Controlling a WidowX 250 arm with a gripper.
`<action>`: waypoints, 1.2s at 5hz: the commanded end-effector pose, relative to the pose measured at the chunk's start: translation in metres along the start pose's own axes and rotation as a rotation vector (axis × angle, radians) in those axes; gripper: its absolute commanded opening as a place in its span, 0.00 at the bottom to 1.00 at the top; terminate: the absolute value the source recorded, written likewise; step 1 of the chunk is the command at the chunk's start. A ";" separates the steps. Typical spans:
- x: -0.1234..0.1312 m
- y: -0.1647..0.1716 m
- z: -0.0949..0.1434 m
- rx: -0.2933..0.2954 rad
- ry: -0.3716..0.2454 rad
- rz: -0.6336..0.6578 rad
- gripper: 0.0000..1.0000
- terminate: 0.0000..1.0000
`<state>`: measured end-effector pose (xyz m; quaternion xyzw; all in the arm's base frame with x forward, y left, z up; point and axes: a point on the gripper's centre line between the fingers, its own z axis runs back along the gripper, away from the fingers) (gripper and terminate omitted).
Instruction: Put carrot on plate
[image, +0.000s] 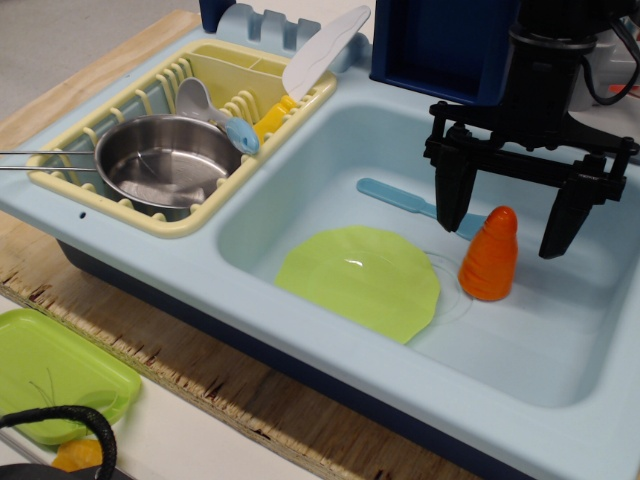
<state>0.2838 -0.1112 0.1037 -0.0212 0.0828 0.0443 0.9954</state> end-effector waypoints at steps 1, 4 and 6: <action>-0.003 -0.002 0.006 -0.012 -0.013 -0.010 1.00 0.00; -0.007 0.000 0.000 -0.017 0.004 -0.002 0.00 0.00; -0.009 0.002 0.030 0.007 -0.055 0.022 0.00 0.00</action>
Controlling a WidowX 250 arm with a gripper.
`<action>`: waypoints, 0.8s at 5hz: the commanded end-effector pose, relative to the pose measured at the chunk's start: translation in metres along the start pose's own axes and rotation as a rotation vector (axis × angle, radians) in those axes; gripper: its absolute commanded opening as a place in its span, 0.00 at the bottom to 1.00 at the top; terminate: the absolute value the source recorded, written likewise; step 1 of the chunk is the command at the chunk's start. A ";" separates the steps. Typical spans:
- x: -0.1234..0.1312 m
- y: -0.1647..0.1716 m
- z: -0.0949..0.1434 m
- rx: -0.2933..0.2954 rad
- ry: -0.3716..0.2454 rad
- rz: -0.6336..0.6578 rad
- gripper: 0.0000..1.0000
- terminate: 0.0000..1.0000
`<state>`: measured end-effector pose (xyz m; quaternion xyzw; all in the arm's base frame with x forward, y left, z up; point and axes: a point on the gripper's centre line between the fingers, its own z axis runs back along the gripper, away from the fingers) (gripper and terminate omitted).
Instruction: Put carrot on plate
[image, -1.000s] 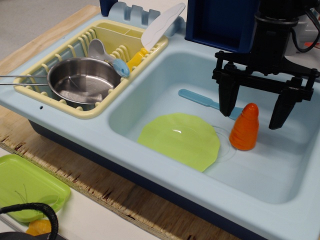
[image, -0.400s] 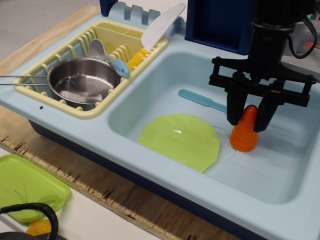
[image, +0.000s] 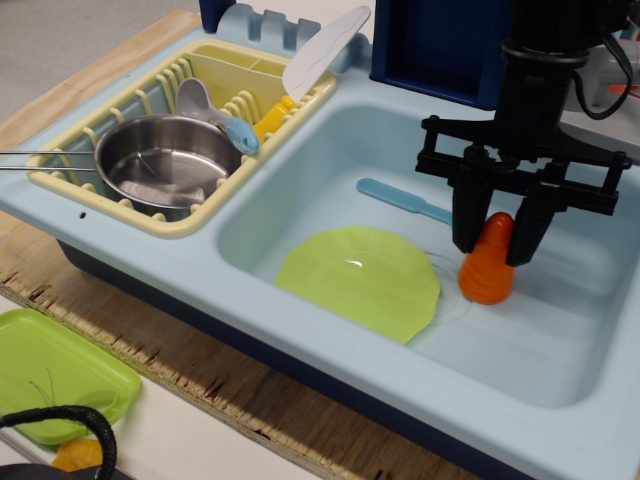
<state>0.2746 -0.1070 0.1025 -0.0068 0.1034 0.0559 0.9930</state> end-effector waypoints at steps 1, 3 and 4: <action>-0.007 0.002 0.049 -0.012 -0.127 0.018 0.00 0.00; -0.016 0.014 0.059 -0.012 -0.146 0.066 0.00 0.00; -0.022 0.029 0.051 -0.010 -0.125 0.132 0.00 0.00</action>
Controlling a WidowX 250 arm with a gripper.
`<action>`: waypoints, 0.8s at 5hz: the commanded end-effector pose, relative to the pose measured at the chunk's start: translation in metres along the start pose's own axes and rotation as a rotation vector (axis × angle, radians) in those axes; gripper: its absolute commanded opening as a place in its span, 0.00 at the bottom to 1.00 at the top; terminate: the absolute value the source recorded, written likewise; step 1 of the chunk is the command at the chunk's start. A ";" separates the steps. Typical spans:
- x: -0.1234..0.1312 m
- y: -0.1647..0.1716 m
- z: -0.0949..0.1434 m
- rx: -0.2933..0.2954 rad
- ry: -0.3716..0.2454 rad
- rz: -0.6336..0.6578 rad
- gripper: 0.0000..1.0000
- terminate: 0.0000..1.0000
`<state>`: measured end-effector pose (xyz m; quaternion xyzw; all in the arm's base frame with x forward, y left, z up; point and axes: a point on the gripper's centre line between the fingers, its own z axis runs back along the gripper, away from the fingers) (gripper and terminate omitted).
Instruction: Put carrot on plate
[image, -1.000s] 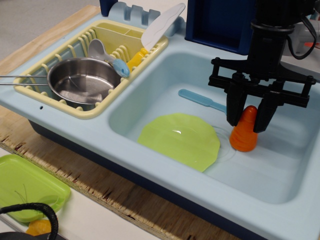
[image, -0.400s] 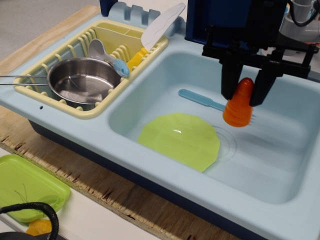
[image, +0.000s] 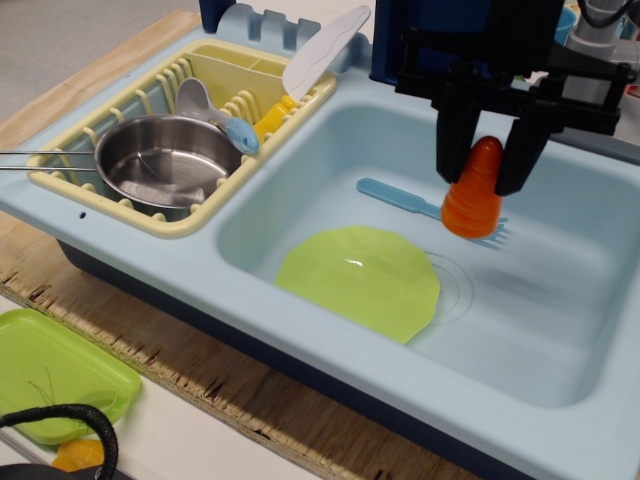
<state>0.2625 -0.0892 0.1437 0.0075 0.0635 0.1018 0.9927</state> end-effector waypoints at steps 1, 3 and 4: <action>-0.006 0.026 0.003 -0.031 0.008 0.133 0.00 0.00; -0.008 0.032 -0.014 -0.080 0.041 0.193 0.00 0.00; -0.004 0.027 -0.031 -0.101 0.066 0.178 0.00 0.00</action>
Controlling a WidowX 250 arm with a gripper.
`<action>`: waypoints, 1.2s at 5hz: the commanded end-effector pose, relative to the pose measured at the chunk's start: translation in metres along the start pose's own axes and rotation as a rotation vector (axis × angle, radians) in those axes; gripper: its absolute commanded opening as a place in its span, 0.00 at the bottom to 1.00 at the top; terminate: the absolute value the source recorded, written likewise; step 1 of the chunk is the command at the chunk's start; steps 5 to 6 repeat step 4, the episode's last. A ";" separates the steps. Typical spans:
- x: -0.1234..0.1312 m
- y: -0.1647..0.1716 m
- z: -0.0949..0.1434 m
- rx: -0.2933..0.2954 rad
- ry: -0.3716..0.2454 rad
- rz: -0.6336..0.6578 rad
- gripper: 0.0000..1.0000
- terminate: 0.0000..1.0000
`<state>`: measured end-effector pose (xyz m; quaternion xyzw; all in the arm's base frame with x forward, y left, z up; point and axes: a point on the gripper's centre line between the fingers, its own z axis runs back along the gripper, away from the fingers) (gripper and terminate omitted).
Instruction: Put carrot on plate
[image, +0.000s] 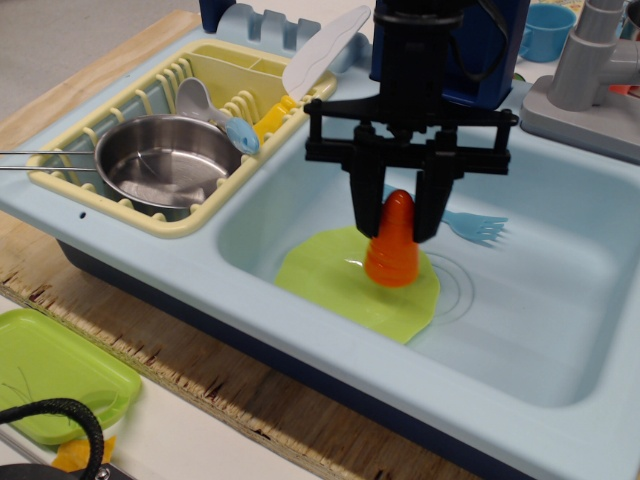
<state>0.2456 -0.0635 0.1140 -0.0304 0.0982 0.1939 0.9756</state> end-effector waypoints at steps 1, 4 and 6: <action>0.004 -0.002 -0.012 -0.017 0.006 -0.008 0.00 0.00; 0.005 -0.003 -0.013 -0.017 0.004 -0.005 1.00 1.00; 0.005 -0.003 -0.013 -0.017 0.004 -0.005 1.00 1.00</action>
